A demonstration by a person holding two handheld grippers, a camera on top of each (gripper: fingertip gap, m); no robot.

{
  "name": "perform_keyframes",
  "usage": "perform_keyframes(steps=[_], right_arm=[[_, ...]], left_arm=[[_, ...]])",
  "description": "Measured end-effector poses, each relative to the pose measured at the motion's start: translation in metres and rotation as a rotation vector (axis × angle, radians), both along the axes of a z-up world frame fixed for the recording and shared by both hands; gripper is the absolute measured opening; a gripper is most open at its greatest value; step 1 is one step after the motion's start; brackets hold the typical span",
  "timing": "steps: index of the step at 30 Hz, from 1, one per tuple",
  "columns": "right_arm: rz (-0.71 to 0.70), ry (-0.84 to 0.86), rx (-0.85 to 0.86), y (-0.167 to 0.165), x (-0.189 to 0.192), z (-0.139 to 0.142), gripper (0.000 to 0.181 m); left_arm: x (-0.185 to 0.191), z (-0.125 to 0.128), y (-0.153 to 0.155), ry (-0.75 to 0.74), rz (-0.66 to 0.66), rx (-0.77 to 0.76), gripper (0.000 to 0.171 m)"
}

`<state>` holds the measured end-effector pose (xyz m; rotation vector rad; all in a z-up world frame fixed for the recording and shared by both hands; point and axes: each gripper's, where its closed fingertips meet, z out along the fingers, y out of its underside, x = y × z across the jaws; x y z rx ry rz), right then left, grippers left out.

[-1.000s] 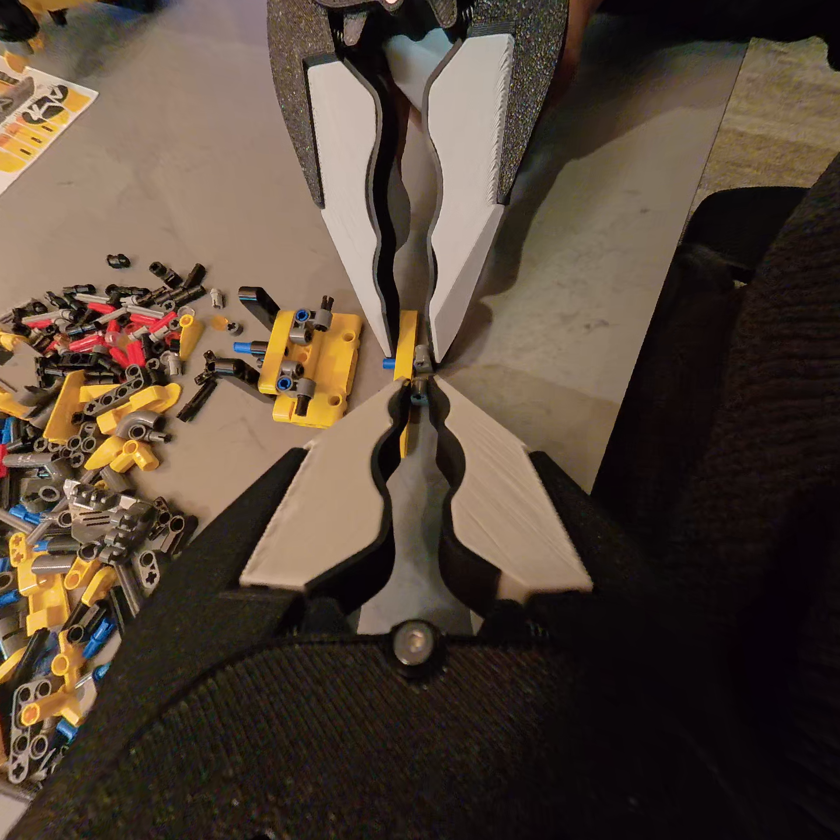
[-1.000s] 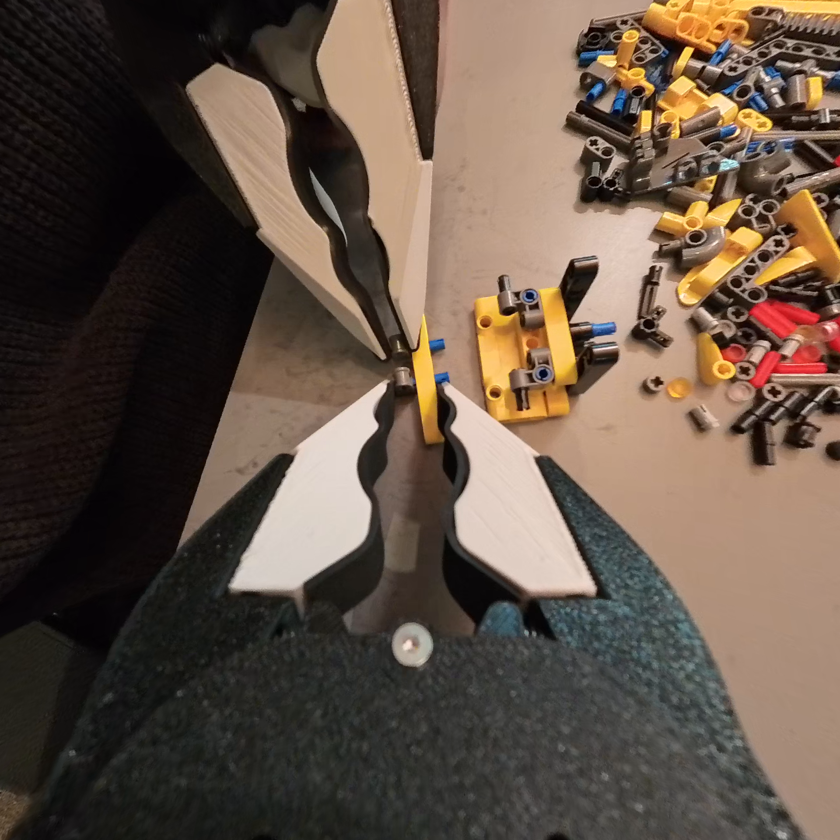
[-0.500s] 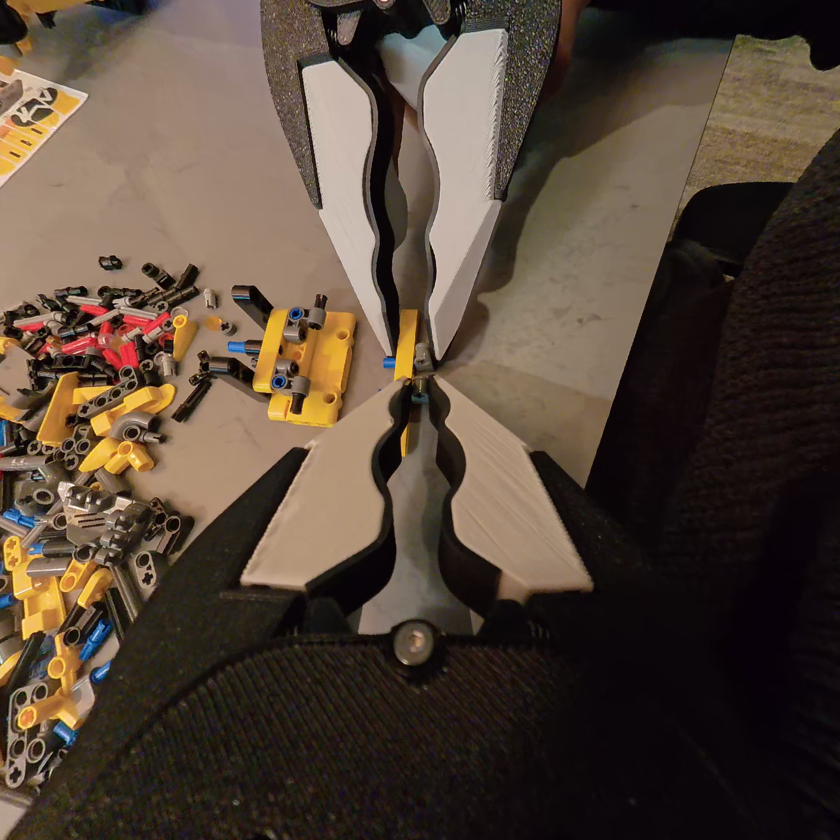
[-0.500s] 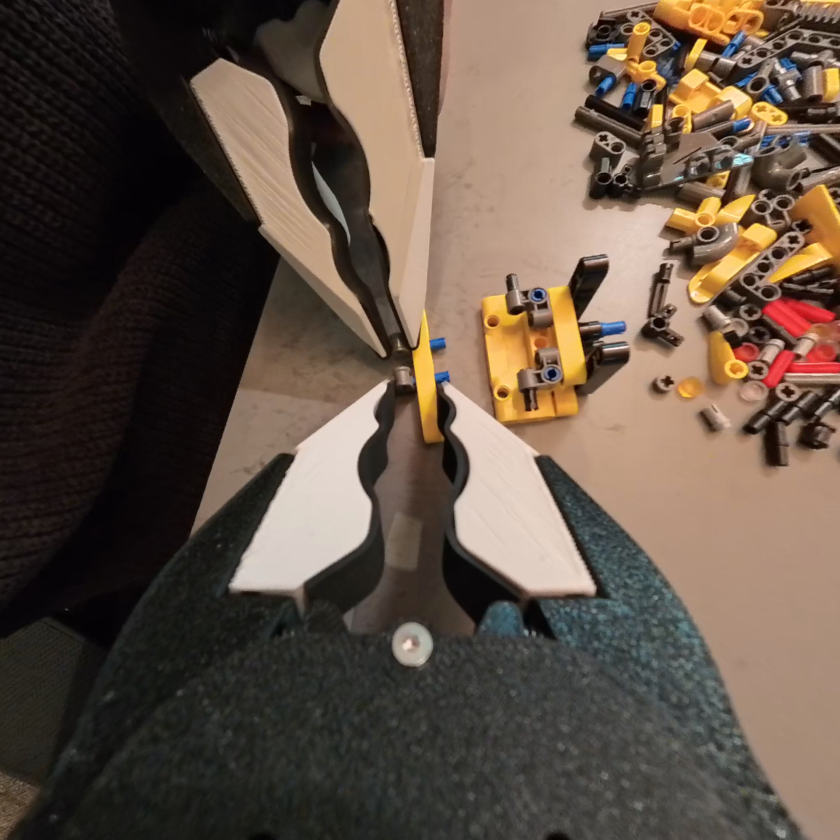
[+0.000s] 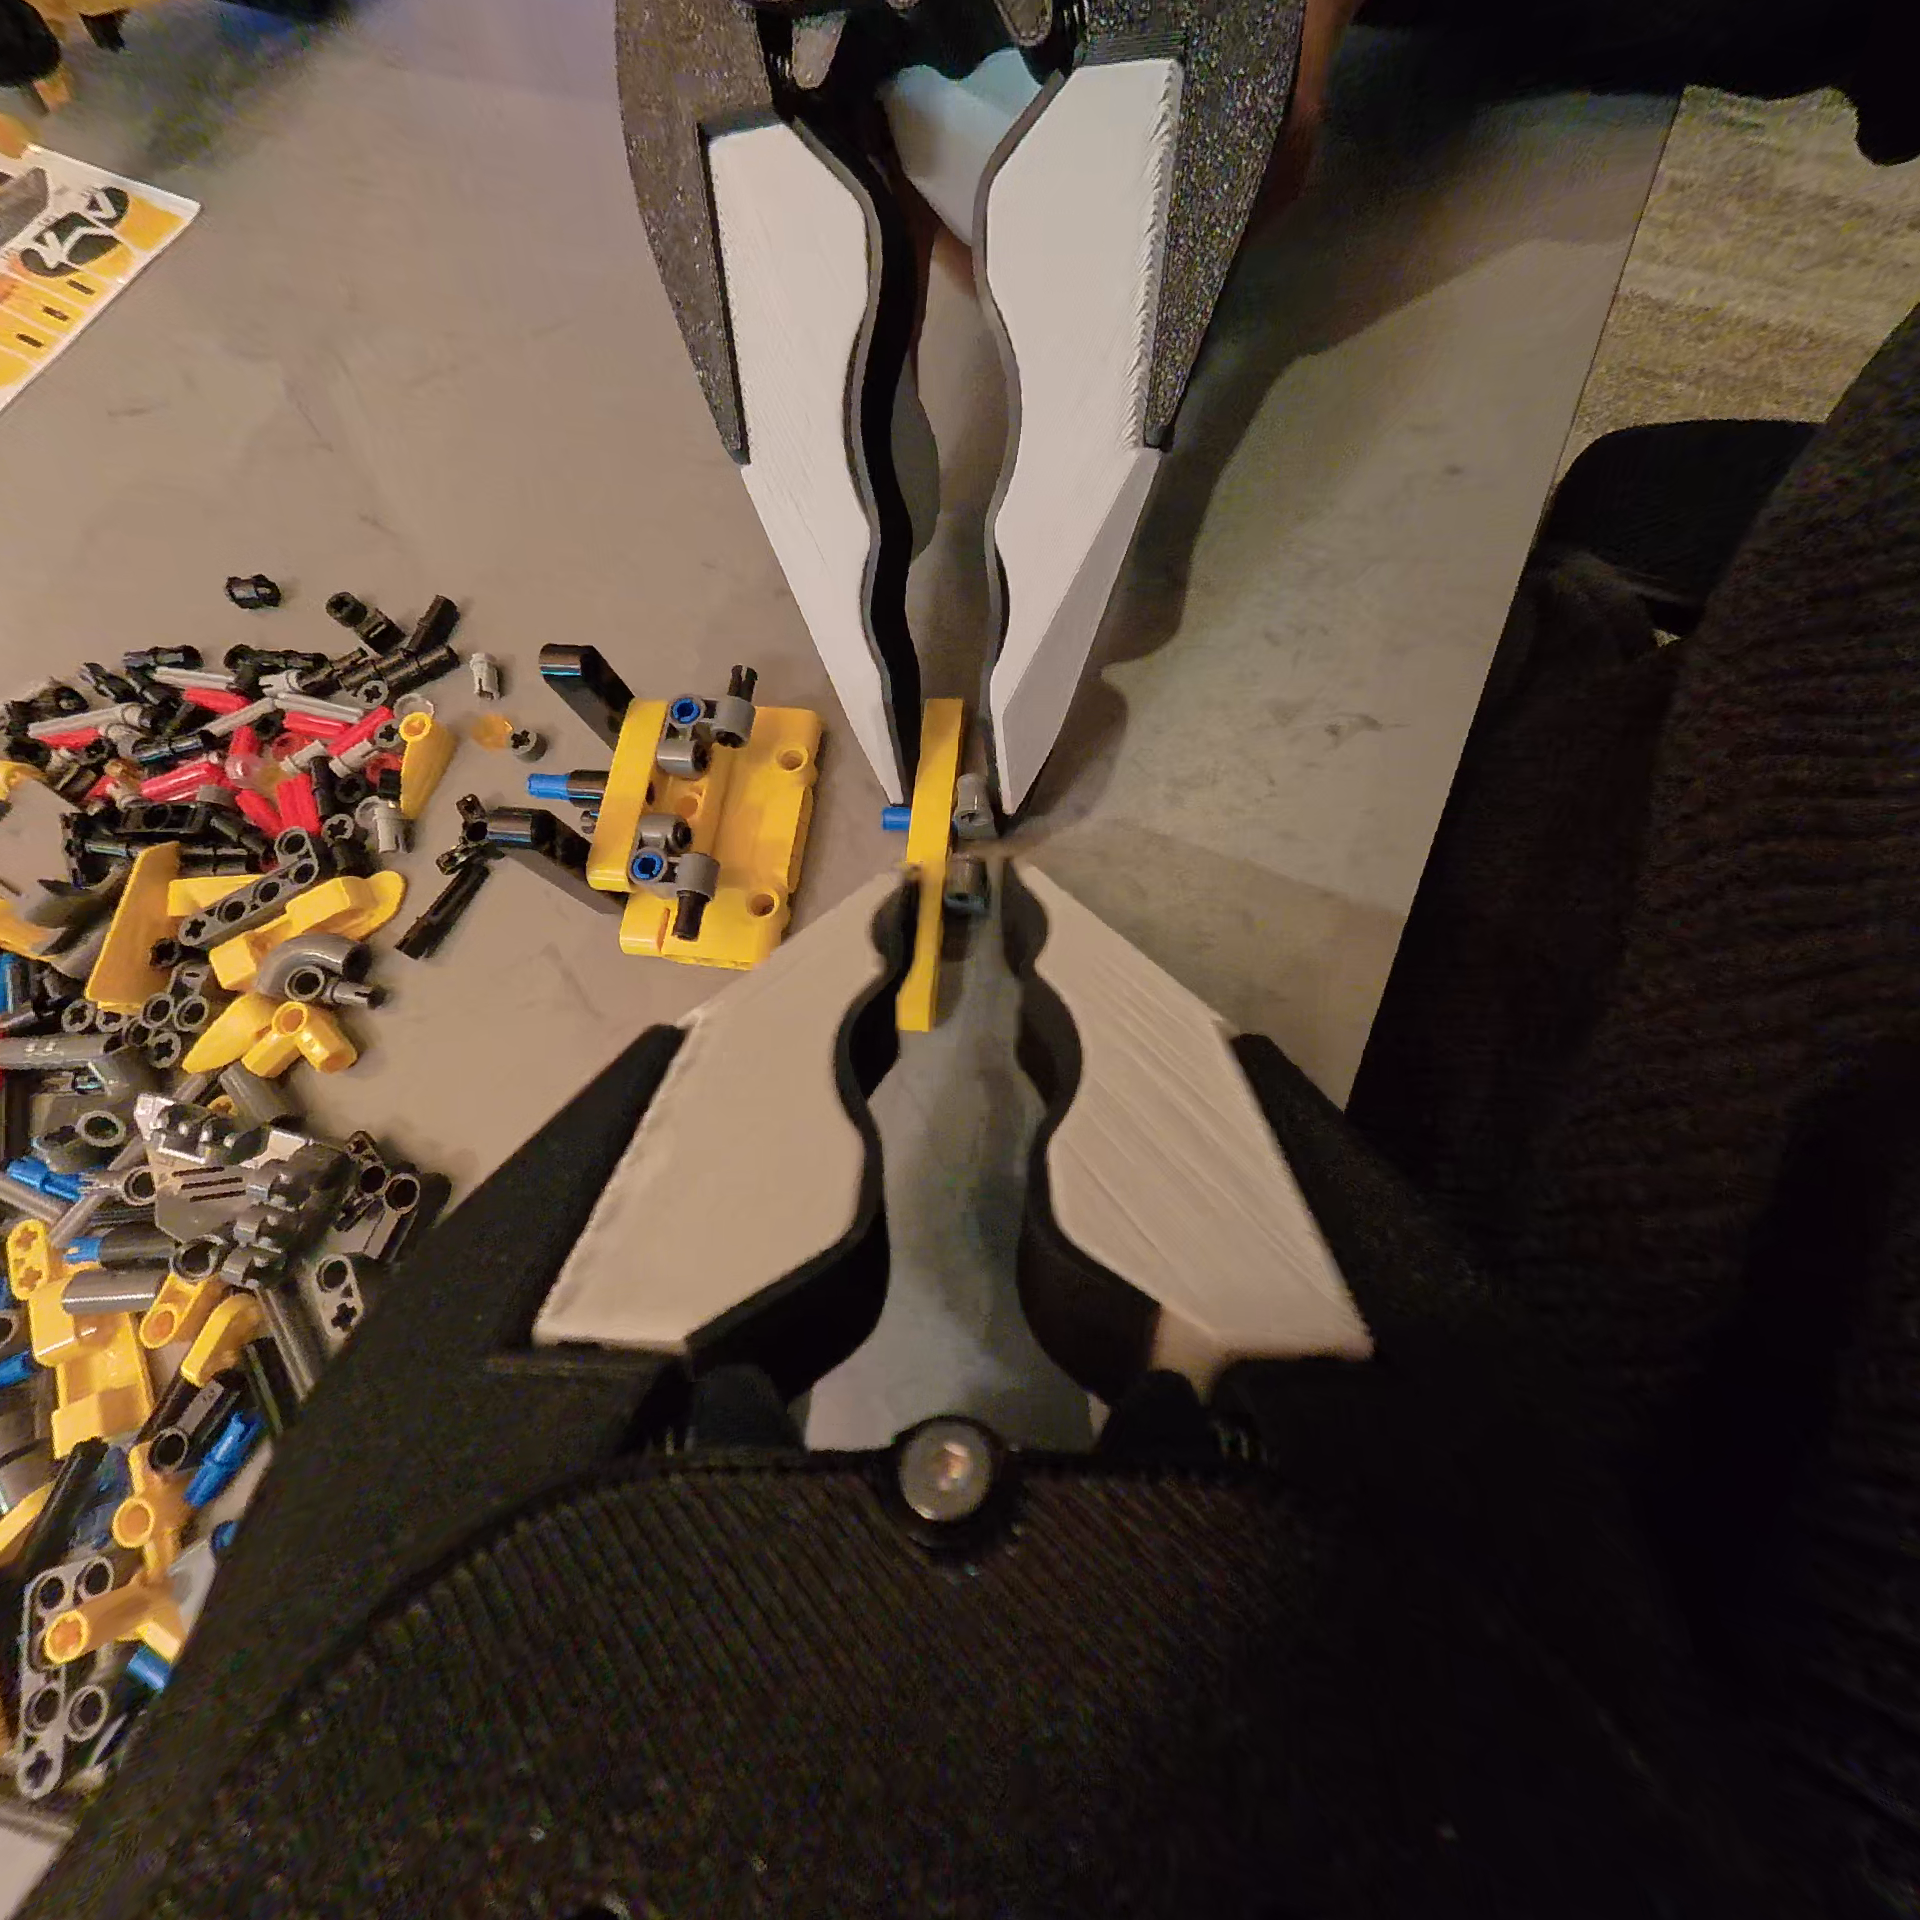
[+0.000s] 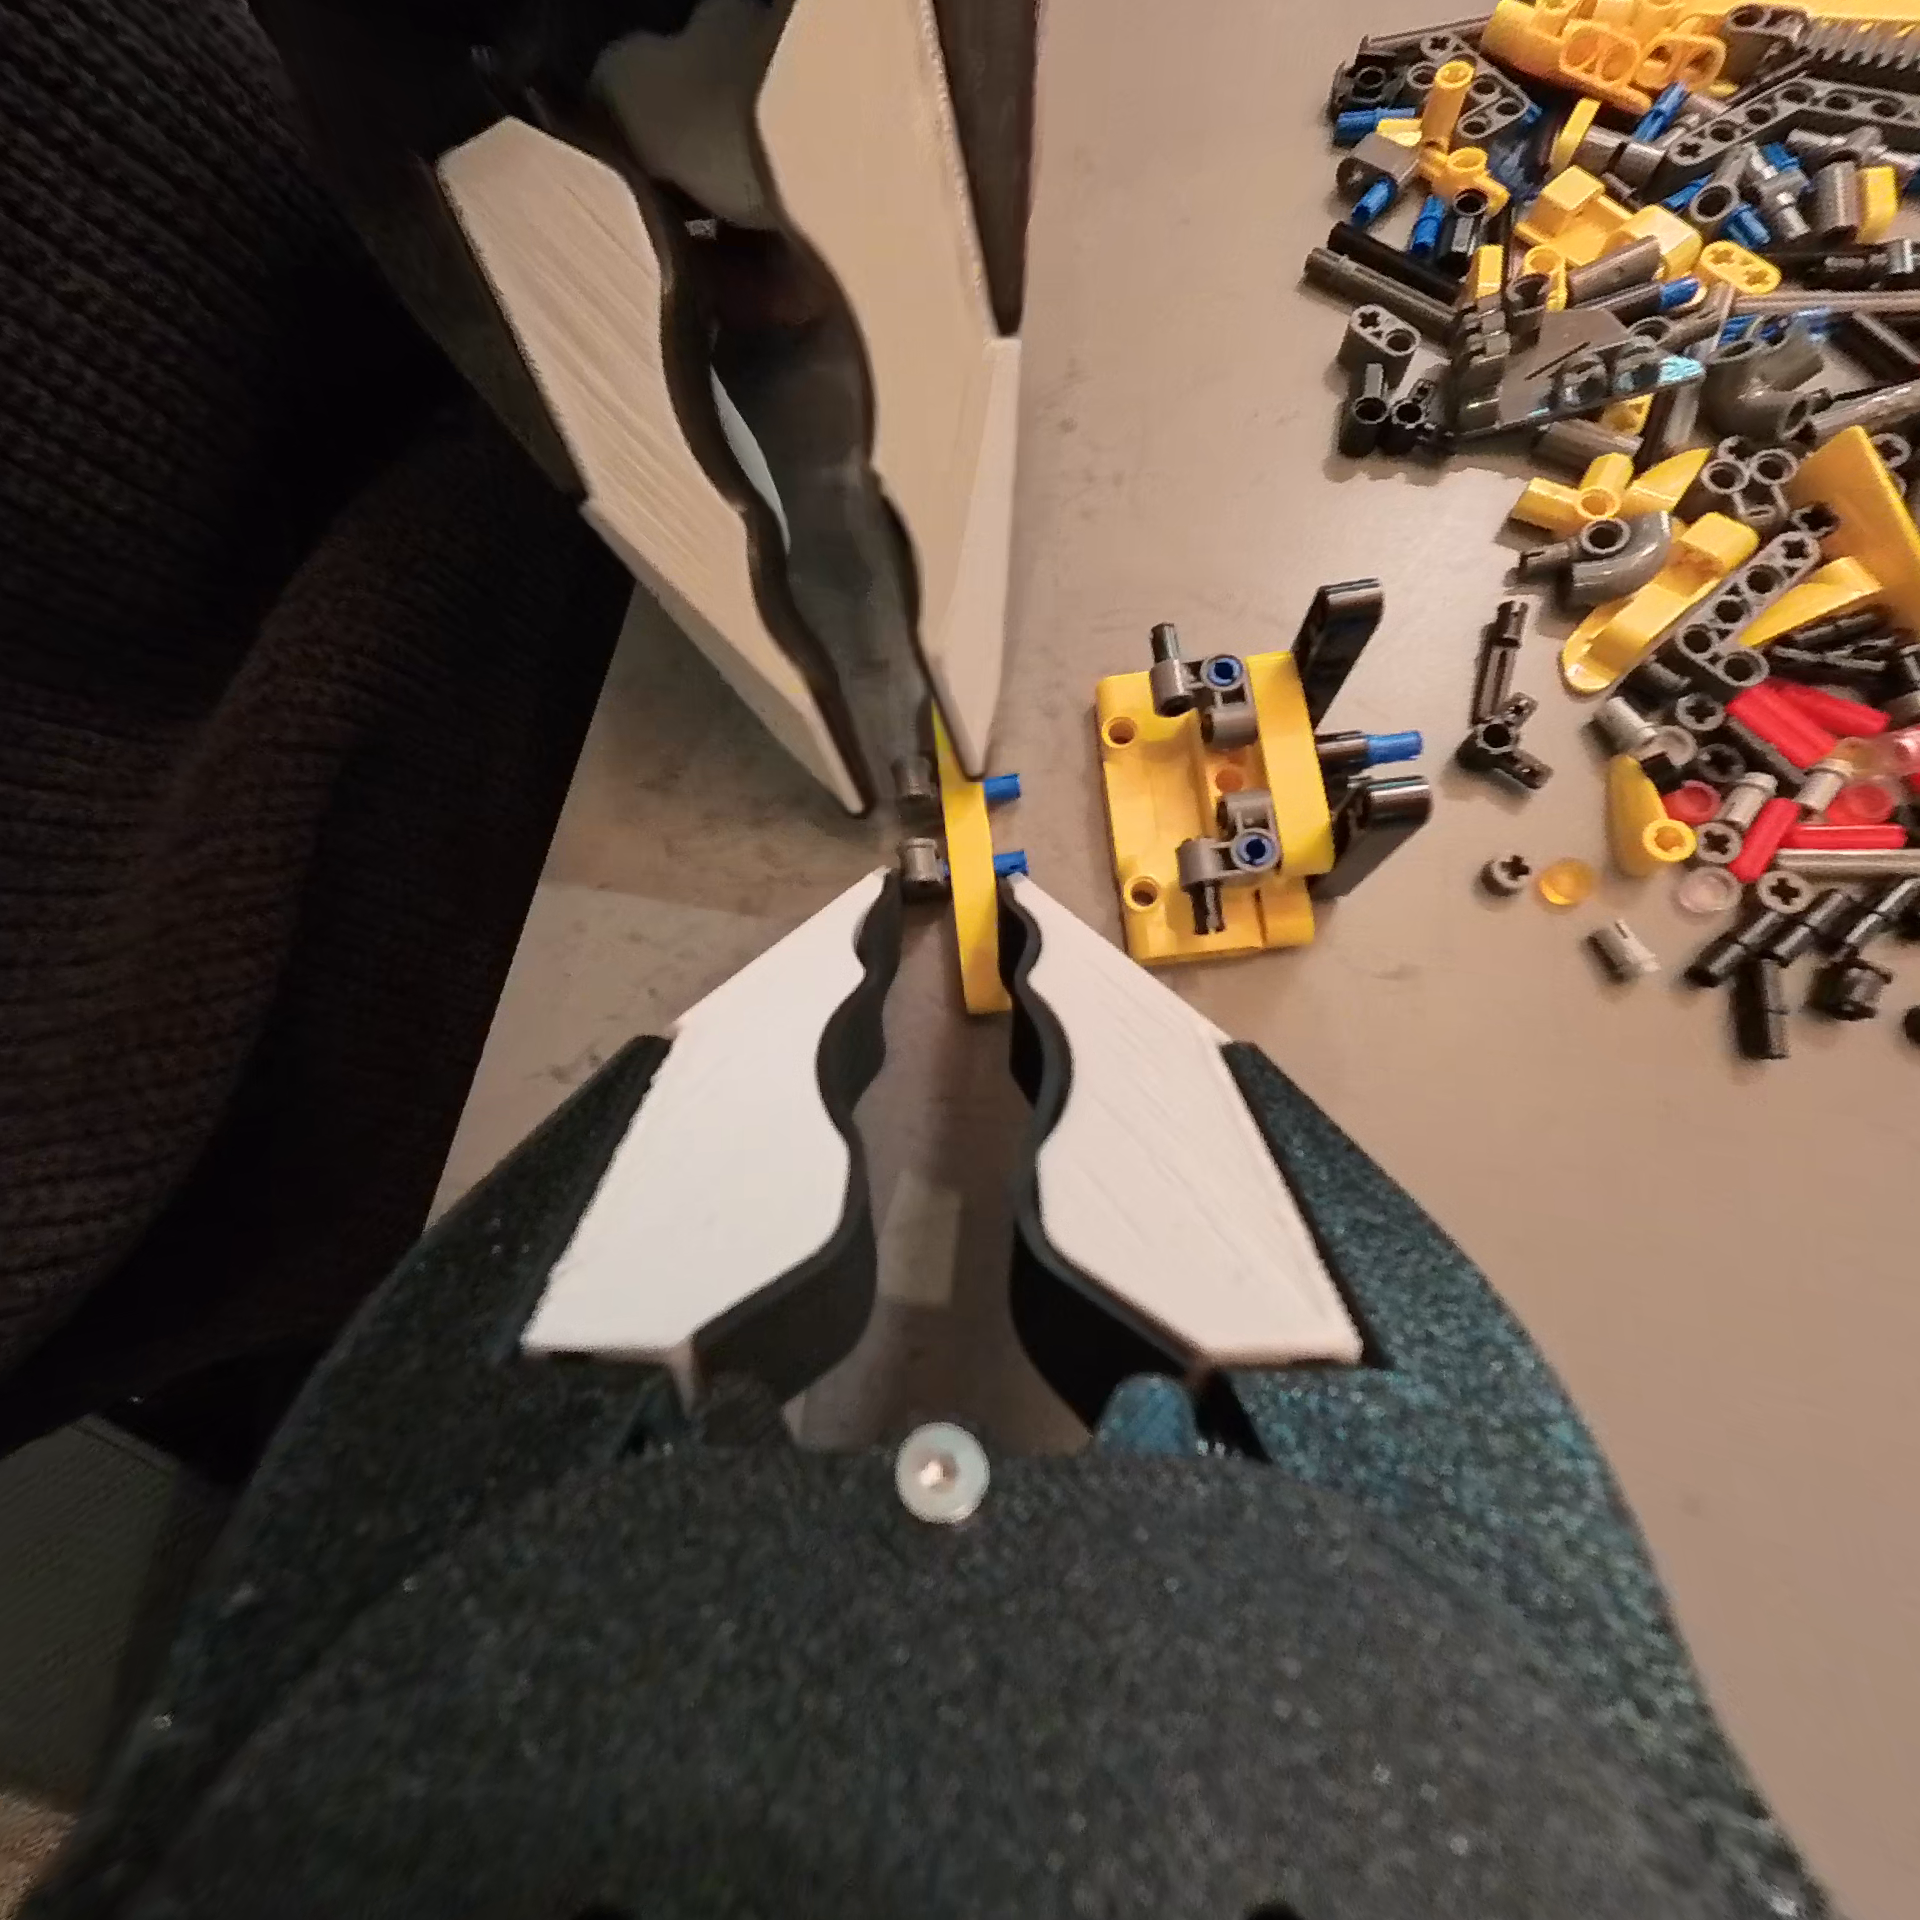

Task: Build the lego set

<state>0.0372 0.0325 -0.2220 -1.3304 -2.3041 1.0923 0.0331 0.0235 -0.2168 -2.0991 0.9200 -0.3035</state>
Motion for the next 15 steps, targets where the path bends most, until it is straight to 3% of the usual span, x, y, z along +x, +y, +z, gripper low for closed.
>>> perform_keyframes(steps=[4, 10, 15], right_arm=[[0.002, 0.005, 0.035, 0.000, 0.000, 0.000, 0.018], [0.003, 0.030, 0.079, 0.003, -0.001, -0.001, 0.019], [0.036, 0.030, 0.095, 0.001, 0.004, -0.001, 0.031]], left_arm=[[-0.005, 0.000, -0.001, 0.003, 0.001, 0.007, 0.036], [-0.024, 0.005, 0.004, -0.014, 0.057, 0.011, 0.044], [-0.031, 0.013, 0.004, -0.051, 0.064, 0.017, 0.048]])
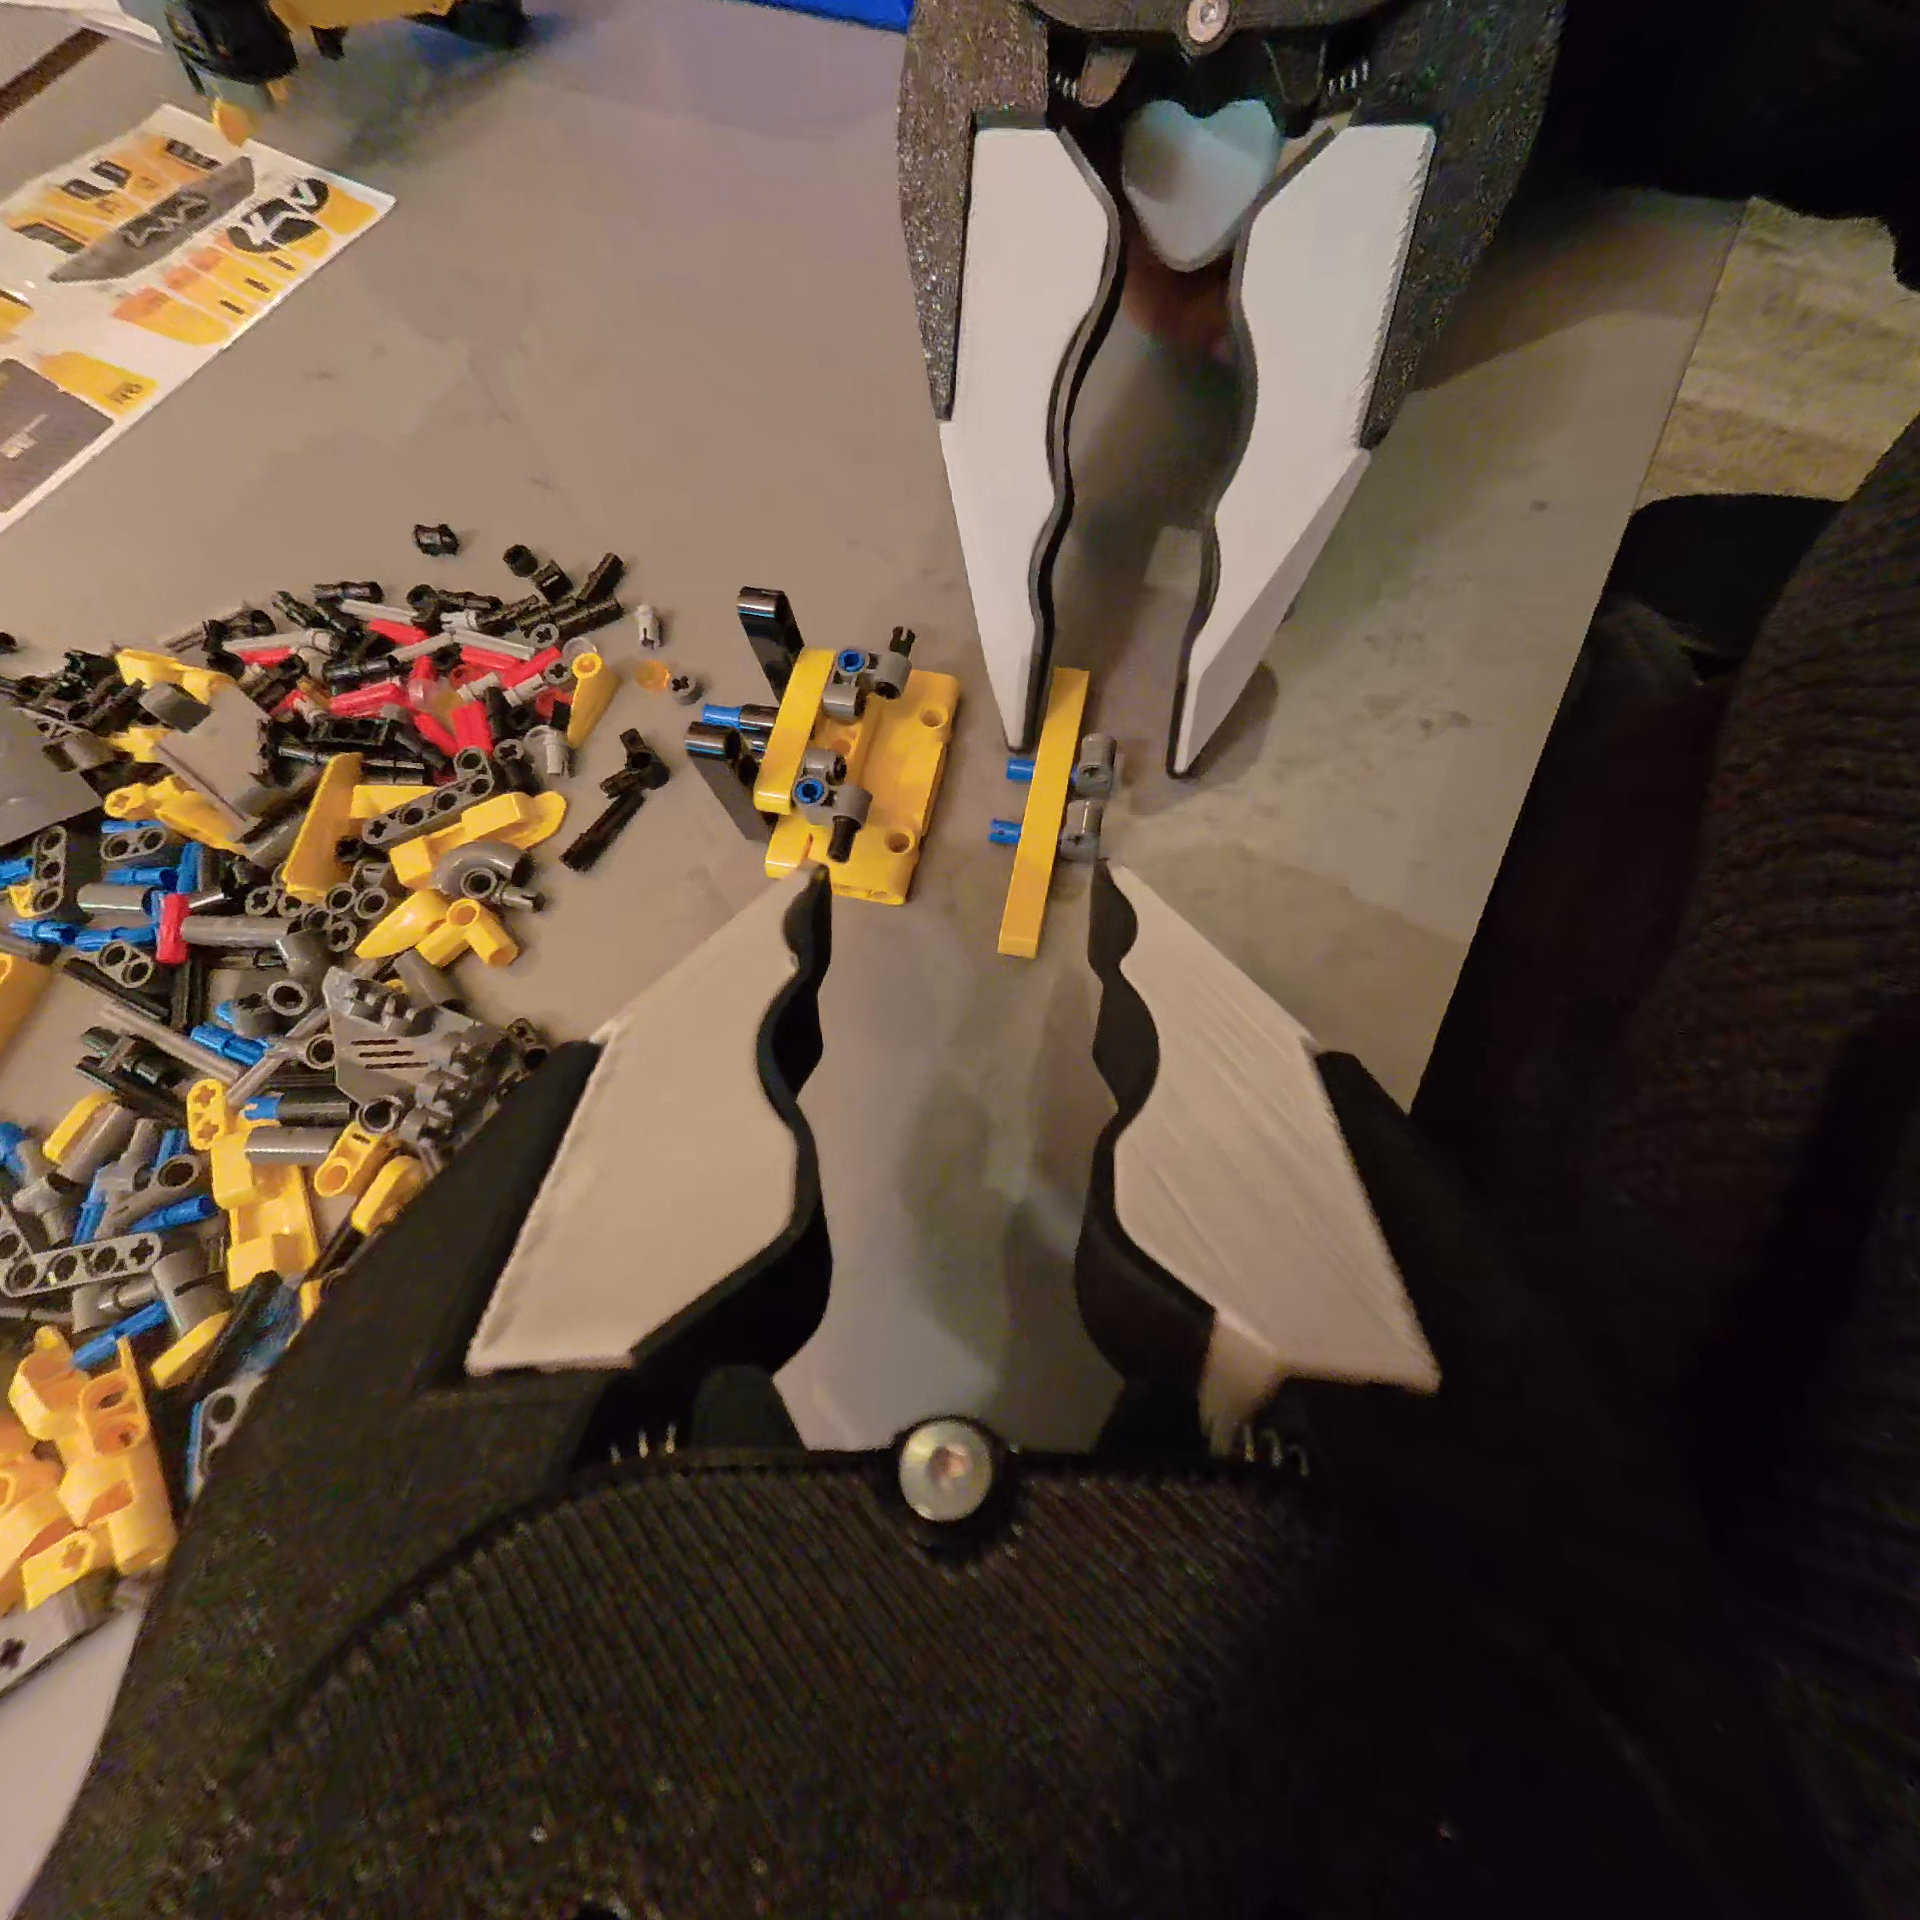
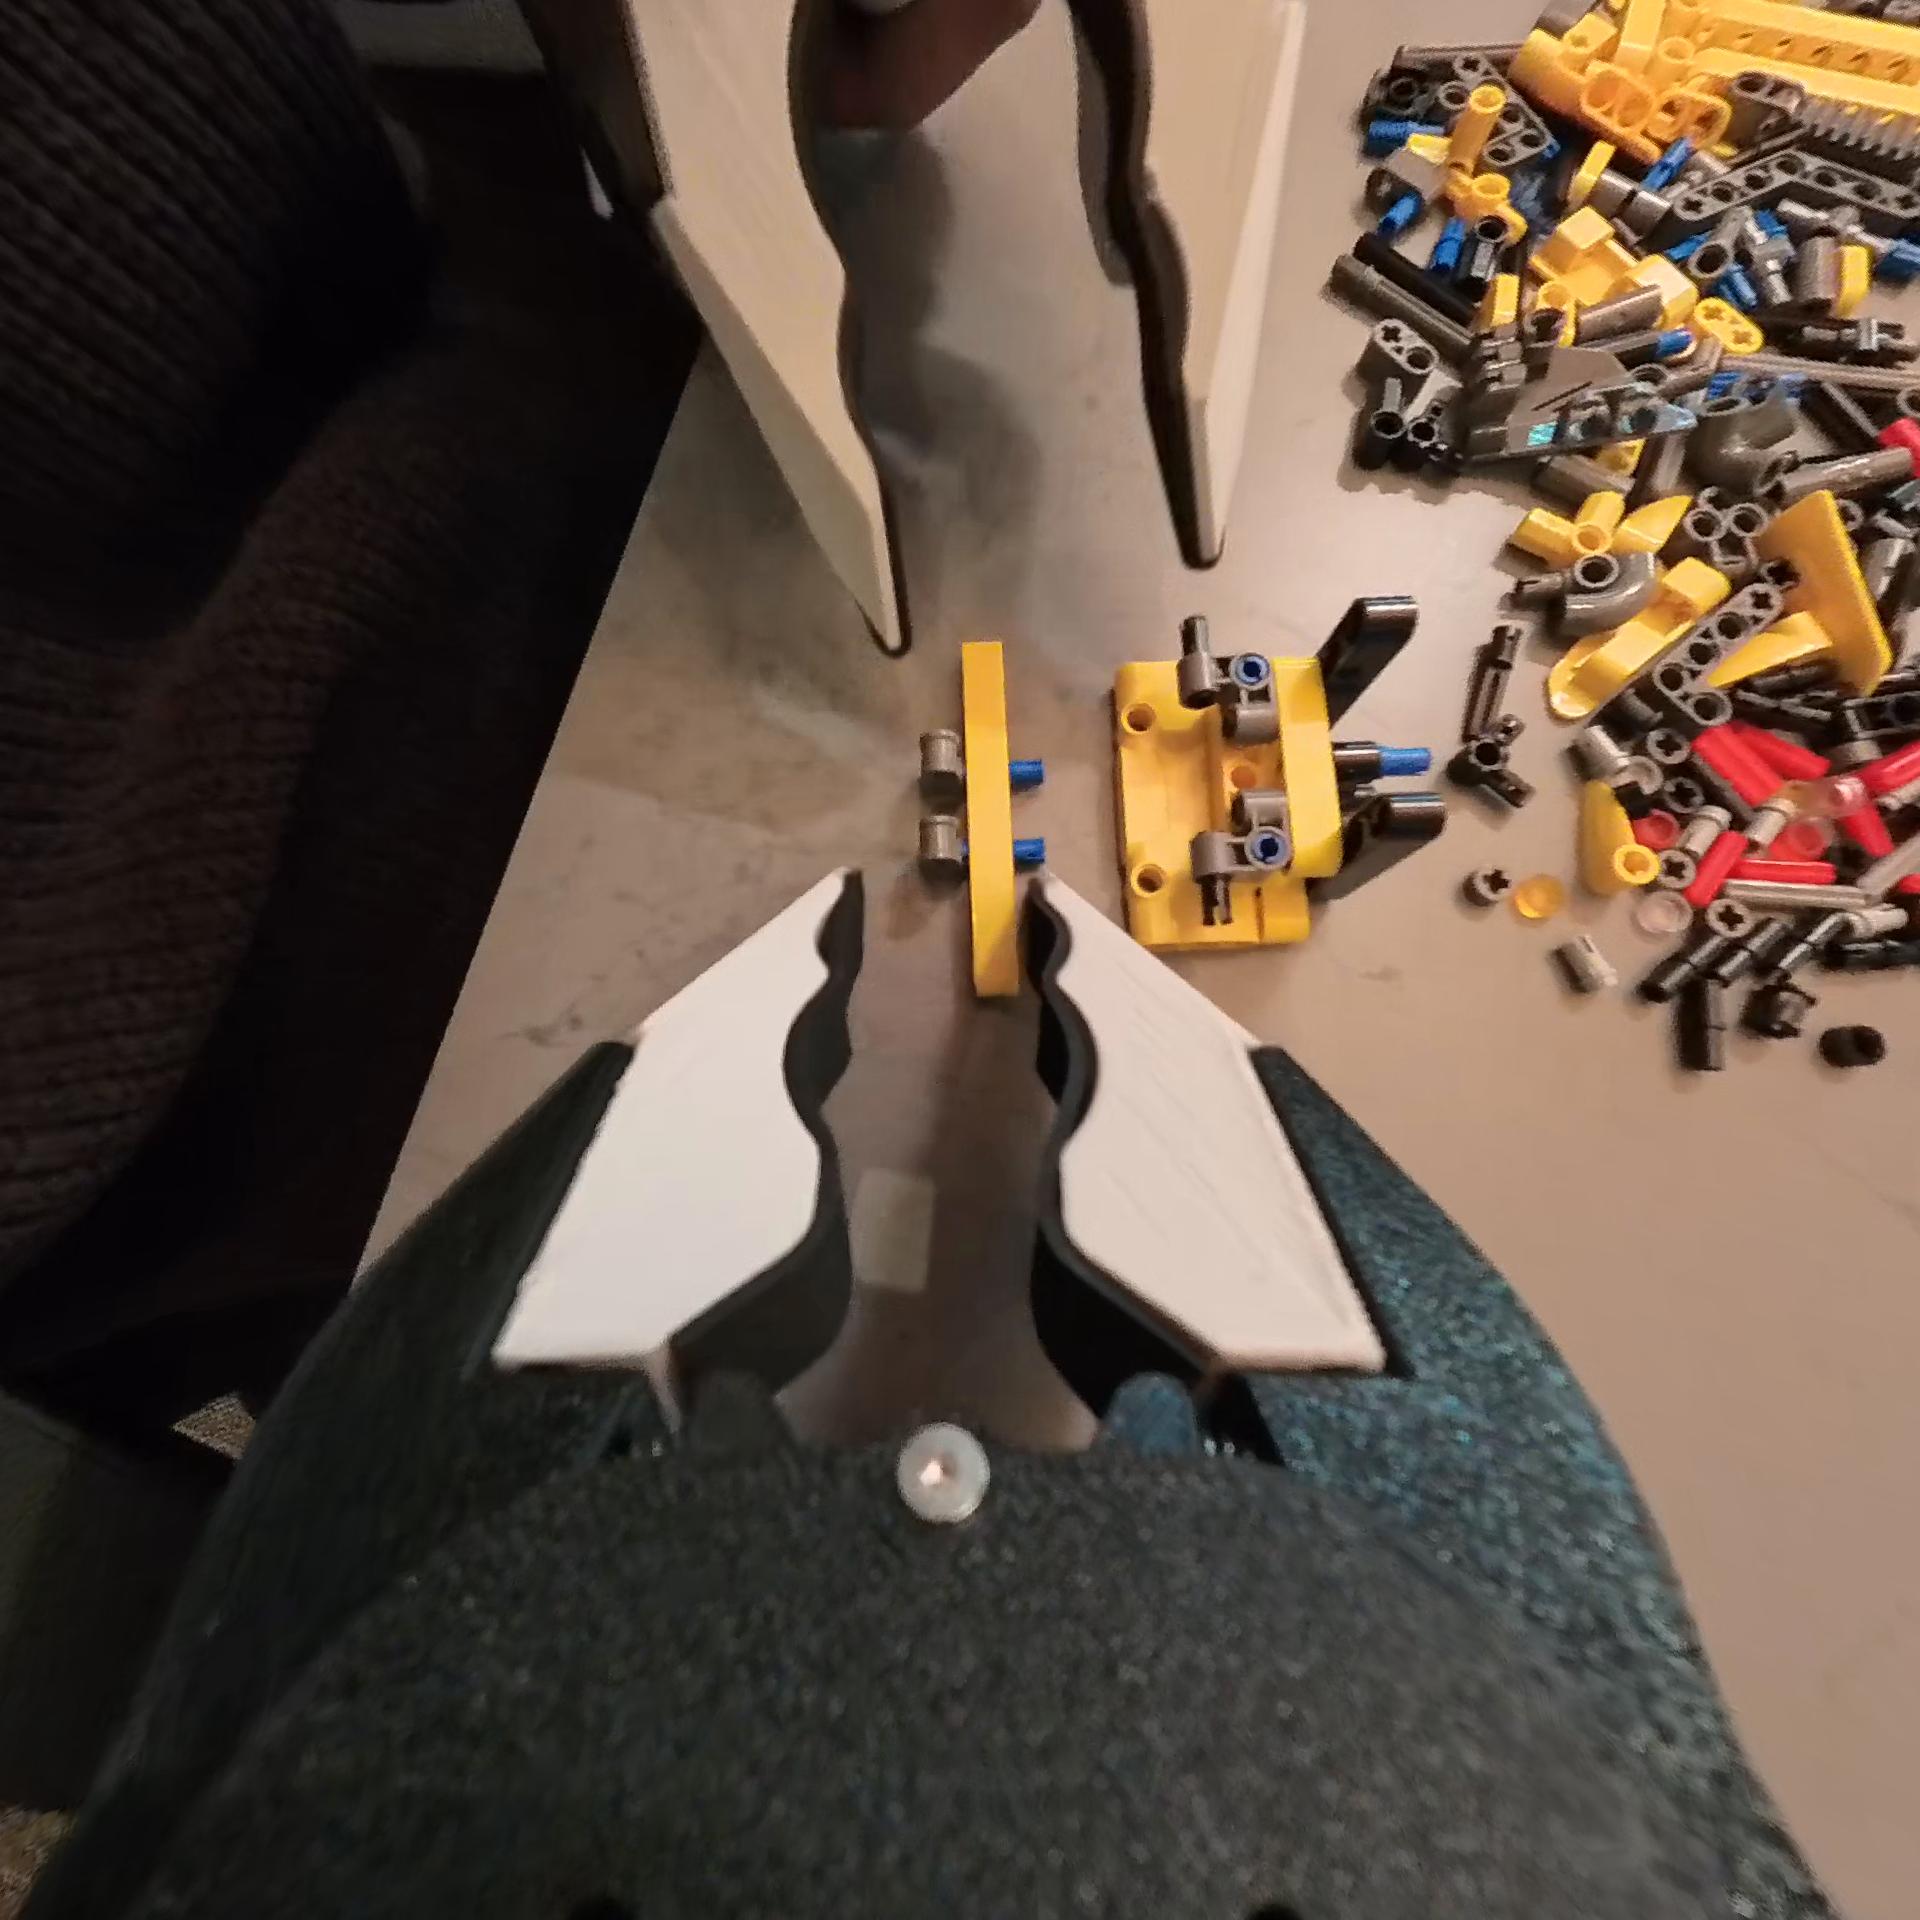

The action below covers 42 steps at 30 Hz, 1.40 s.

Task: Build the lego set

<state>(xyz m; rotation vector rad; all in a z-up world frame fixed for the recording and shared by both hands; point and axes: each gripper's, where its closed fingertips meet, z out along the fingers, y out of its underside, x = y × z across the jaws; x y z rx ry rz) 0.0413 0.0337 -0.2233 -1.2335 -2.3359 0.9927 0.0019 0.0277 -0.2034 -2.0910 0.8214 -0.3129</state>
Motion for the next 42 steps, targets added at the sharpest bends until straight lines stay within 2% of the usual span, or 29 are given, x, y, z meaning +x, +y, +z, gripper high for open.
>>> perform_keyframes(steps=[3, 6, 7, 9, 10, 12, 14, 17, 18, 21, 24, 30, 42], right_arm=[[-0.003, -0.011, 0.016, 0.007, 0.005, 0.000, 0.037], [-0.029, 0.018, 0.032, 0.023, 0.009, 0.005, 0.045], [-0.053, 0.059, 0.032, 0.029, 0.007, 0.011, 0.052], [-0.099, 0.173, 0.045, 0.042, 0.000, 0.025, 0.082], [-0.105, 0.225, 0.048, 0.045, -0.004, 0.031, 0.095], [-0.104, 0.280, 0.028, 0.042, -0.008, 0.032, 0.109], [-0.094, 0.222, 0.051, 0.039, -0.008, 0.020, 0.107], [-0.081, 0.156, 0.143, 0.037, -0.008, 0.004, 0.094], [-0.079, 0.151, 0.125, 0.035, -0.009, 0.005, 0.087], [-0.067, 0.099, 0.086, 0.032, -0.010, 0.000, 0.074], [-0.059, 0.045, 0.030, 0.032, -0.011, -0.002, 0.073], [-0.013, 0.052, 0.038, 0.030, -0.016, -0.002, 0.064], [-0.028, 0.059, 0.042, 0.032, -0.018, -0.001, 0.053]], left_arm=[[-0.002, 0.002, -0.001, 0.007, -0.009, 0.011, 0.051], [-0.011, 0.001, 0.003, 0.040, 0.018, 0.037, 0.070], [-0.014, 0.003, 0.007, 0.035, 0.031, 0.046, 0.081], [-0.013, 0.004, 0.009, -0.003, 0.019, 0.031, 0.098], [-0.011, 0.002, 0.009, -0.023, 0.001, 0.007, 0.101], [-0.008, -0.002, 0.011, -0.043, -0.033, -0.027, 0.106], [-0.007, -0.007, 0.015, -0.031, -0.058, -0.044, 0.105], [-0.008, -0.018, 0.018, 0.033, -0.093, -0.076, 0.096], [-0.008, -0.021, 0.019, 0.056, -0.106, -0.077, 0.087], [-0.006, -0.022, 0.019, 0.060, -0.149, -0.084, 0.079], [-0.003, -0.022, 0.018, 0.052, -0.180, -0.099, 0.074], [0.000, -0.022, 0.016, 0.048, -0.210, -0.104, 0.060], [-0.002, -0.022, 0.020, 0.066, -0.200, -0.083, 0.053]])
